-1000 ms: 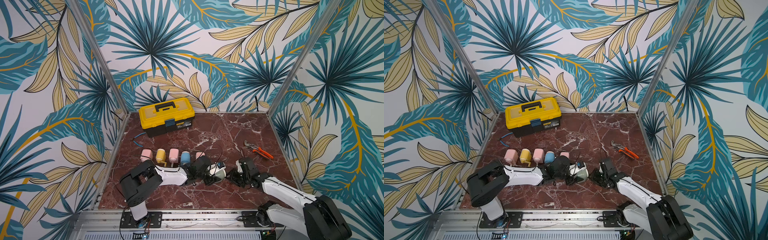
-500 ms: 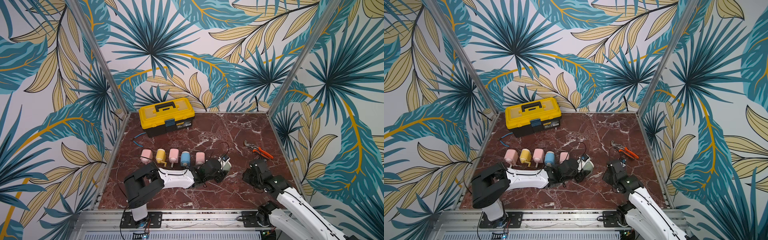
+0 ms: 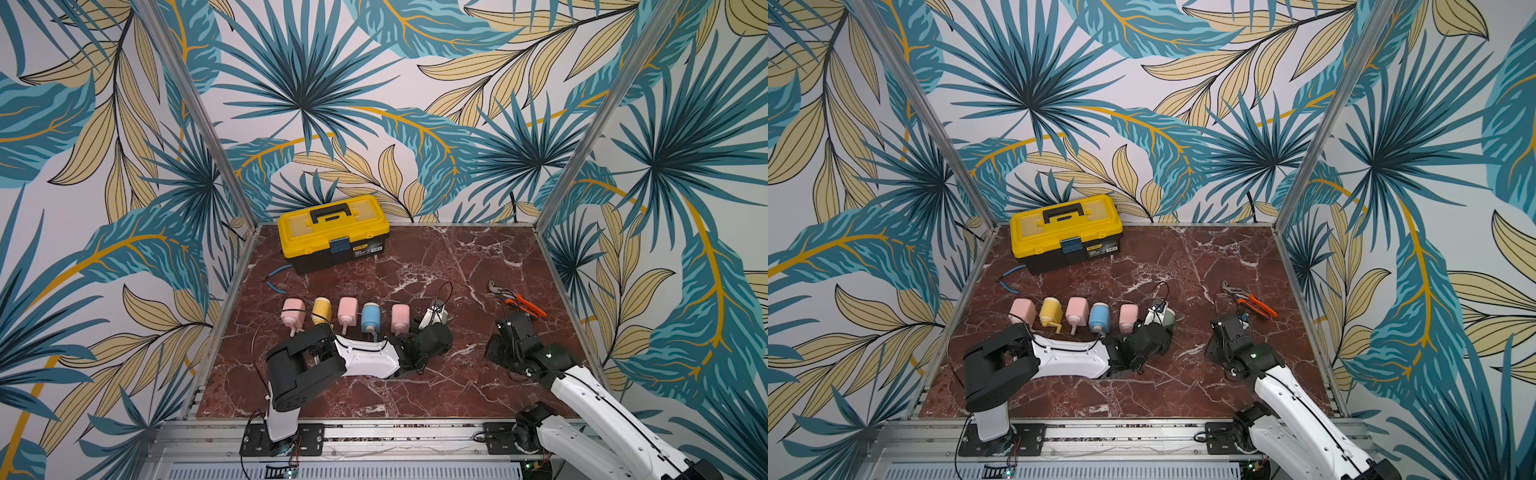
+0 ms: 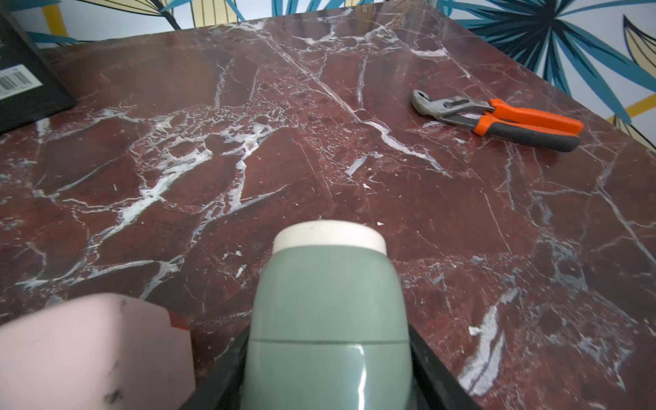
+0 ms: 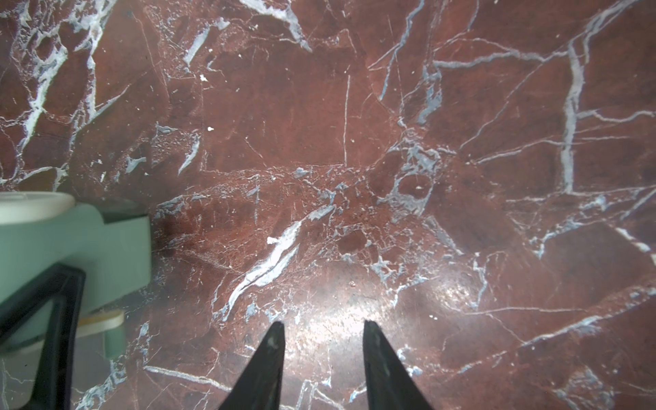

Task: Put the tray back into the pencil sharpener
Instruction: Place the pencil sharpener at the center of the board.

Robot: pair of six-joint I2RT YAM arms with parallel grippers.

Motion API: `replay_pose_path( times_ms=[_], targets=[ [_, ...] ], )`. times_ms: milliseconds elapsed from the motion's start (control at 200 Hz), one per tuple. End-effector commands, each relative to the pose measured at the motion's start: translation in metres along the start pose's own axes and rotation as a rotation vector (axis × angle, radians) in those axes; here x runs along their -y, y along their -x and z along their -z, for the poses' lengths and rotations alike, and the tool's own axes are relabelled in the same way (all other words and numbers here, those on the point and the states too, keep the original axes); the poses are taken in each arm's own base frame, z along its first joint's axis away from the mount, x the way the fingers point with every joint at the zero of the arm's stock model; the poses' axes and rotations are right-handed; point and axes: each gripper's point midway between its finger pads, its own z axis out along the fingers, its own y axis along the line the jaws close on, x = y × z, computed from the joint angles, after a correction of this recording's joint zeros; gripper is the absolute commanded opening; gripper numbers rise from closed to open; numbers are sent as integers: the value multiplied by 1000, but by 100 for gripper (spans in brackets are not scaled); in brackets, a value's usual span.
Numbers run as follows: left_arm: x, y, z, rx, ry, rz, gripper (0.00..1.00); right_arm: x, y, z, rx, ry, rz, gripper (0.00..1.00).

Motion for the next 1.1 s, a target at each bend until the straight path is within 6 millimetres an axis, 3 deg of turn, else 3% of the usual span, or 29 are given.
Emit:
replay_pose_path(
  times_ms=[0, 466, 536, 596, 706, 771, 941, 1097],
  targets=[
    [-4, 25, -1, 86, 81, 57, 0, 5, 0, 5, -8, -29, 34, 39],
    [-6, -5, -16, -19, 115, 74, 0, 8, -2, 7, -8, -31, 25, 39],
    [-6, -8, -17, -31, 116, 70, 4, 9, -3, 8, -7, -29, 20, 39],
    [-8, -10, -18, -37, 122, 71, 14, 10, -3, 8, -6, -30, 15, 39],
    [-8, -12, -18, -45, 122, 68, 50, 11, -3, 9, -6, -29, 12, 39],
    [-7, -11, -17, -48, 113, 65, 63, 10, -4, 9, -7, -29, 10, 39],
    [-6, -9, -15, -49, 102, 55, 86, 12, -4, 10, -7, -34, 11, 39],
    [-4, -1, -9, -42, 81, 51, 95, 13, -3, 12, 0, -36, 9, 39]
  ],
)
